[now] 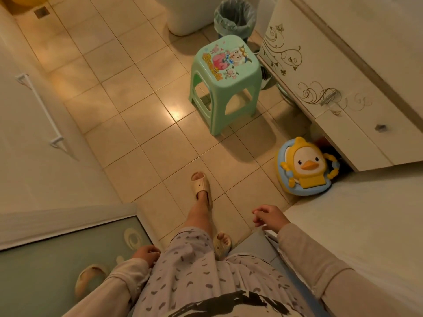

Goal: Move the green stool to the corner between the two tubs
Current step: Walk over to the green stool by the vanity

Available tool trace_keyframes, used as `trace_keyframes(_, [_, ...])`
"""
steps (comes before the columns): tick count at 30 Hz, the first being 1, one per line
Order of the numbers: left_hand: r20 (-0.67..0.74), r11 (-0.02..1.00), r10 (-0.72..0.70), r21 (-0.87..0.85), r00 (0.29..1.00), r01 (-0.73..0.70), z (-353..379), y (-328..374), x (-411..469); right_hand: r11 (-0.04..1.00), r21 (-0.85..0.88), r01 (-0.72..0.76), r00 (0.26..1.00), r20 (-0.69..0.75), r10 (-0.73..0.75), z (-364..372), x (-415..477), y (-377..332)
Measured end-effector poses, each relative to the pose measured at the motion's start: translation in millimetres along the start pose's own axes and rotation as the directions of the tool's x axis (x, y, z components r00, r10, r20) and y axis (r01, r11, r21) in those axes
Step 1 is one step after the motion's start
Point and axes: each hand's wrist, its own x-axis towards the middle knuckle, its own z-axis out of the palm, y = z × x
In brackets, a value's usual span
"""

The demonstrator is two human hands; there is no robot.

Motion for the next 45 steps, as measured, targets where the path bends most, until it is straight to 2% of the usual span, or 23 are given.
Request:
trace_keyframes(6, [-0.018,1.0,0.001,-0.002,1.0,-0.001,-54,76,35,0.995,0.038,-0.095,0.994,-0.055,0.097,-13,36,-45])
trace_keyframes(11, [-0.003,0.991,0.135,0.011,0.991,-0.135,-101,179,45,0.966,0.166,-0.199,0.961,-0.161,0.226,-31,54,-70])
trace_keyframes(15, [-0.014,0.977,0.212,-0.014,0.977,-0.212,-132,255,46,0.954,0.17,-0.247,0.946,-0.173,0.275,-50,64,-88])
trace_keyframes(23, [-0.028,0.949,0.292,-0.119,0.956,-0.293,-176,355,49,0.955,0.183,-0.233,0.944,-0.191,0.267,-98,93,-144])
trace_keyframes(27, [-0.054,0.952,0.249,-0.168,0.967,-0.255,-176,377,59,0.975,0.098,-0.199,0.964,-0.161,0.213,-129,127,-186])
trace_keyframes(33, [-0.06,0.966,0.038,-0.255,0.997,-0.053,-152,382,67,0.992,-0.088,-0.094,0.994,-0.061,0.089,-178,173,-269])
trace_keyframes(37, [-0.037,0.948,-0.067,-0.313,0.997,0.053,-130,390,66,0.996,-0.088,0.013,1.0,0.017,-0.012,-204,193,-321])
trace_keyframes(40, [-0.042,0.927,-0.112,-0.365,0.993,0.089,-120,403,69,0.99,-0.125,0.064,0.995,0.08,-0.054,-216,206,-346])
trace_keyframes(45, [-0.033,0.915,-0.097,-0.397,0.995,0.075,-119,435,69,0.967,-0.232,0.103,0.987,0.145,-0.071,-231,221,-370])
